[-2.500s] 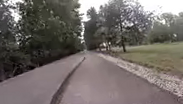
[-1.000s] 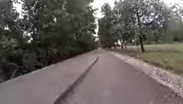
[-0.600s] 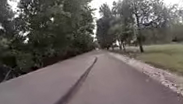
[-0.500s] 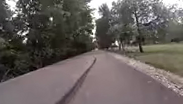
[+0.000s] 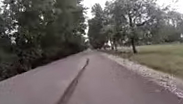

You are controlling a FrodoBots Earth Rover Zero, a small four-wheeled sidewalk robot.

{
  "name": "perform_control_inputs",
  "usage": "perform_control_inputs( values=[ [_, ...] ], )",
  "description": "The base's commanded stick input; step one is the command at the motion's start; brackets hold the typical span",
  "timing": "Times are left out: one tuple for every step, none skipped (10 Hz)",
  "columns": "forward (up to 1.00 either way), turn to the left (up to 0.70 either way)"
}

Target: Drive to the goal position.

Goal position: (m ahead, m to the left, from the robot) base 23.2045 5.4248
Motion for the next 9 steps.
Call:
perform_control_inputs(
  values=[
    [1.00, -0.03],
    [1.00, -0.03],
    [1.00, -0.03],
    [1.00, -0.03],
    [1.00, -0.03],
    [1.00, -0.03],
    [1.00, -0.03],
    [1.00, -0.03],
    [1.00, -0.03]
  ],
)
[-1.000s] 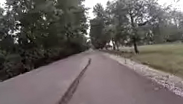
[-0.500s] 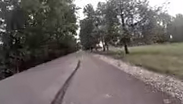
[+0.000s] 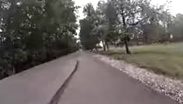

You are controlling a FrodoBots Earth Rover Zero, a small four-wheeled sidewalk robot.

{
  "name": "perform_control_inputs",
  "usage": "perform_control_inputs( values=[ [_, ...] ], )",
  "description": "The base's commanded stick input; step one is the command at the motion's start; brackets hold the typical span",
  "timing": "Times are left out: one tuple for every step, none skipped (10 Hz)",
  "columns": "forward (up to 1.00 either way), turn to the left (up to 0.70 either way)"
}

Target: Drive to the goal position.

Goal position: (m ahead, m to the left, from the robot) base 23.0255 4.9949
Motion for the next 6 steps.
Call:
perform_control_inputs(
  values=[
    [1.00, -0.03],
    [1.00, -0.03],
    [1.00, -0.03],
    [1.00, -0.03],
    [1.00, -0.03],
    [1.00, -0.03]
  ],
)
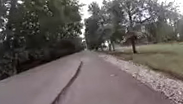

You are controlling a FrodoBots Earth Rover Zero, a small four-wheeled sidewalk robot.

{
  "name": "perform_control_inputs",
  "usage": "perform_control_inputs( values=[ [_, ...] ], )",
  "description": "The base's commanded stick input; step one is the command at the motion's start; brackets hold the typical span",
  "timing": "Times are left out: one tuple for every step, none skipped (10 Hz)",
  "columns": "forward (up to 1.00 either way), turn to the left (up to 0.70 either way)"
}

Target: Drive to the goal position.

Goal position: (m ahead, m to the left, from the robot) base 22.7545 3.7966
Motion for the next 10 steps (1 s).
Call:
perform_control_inputs(
  values=[
    [1.00, -0.03],
    [1.00, -0.03],
    [1.00, -0.05],
    [1.00, -0.09],
    [1.00, -0.11],
    [1.00, -0.11],
    [1.00, -0.12],
    [1.00, -0.13],
    [1.00, -0.13],
    [1.00, -0.13]
  ],
)
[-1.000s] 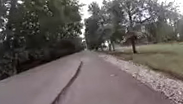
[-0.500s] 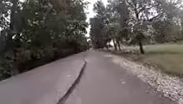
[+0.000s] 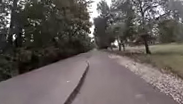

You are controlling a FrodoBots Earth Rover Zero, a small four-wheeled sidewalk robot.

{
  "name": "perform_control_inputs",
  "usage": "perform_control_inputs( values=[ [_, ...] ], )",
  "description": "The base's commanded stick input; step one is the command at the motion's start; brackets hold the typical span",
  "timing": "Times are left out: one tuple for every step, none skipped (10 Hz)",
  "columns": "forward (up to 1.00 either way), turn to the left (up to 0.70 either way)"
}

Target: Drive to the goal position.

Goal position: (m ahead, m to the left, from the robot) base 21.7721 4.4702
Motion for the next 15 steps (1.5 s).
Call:
perform_control_inputs(
  values=[
    [1.00, -0.13],
    [1.00, -0.13],
    [1.00, -0.13],
    [1.00, -0.10],
    [1.00, -0.04],
    [1.00, -0.01],
    [1.00, -0.01],
    [1.00, -0.01],
    [1.00, -0.01],
    [1.00, -0.01],
    [1.00, -0.01],
    [1.00, -0.01],
    [1.00, 0.01],
    [1.00, 0.01],
    [1.00, 0.01]
  ],
)
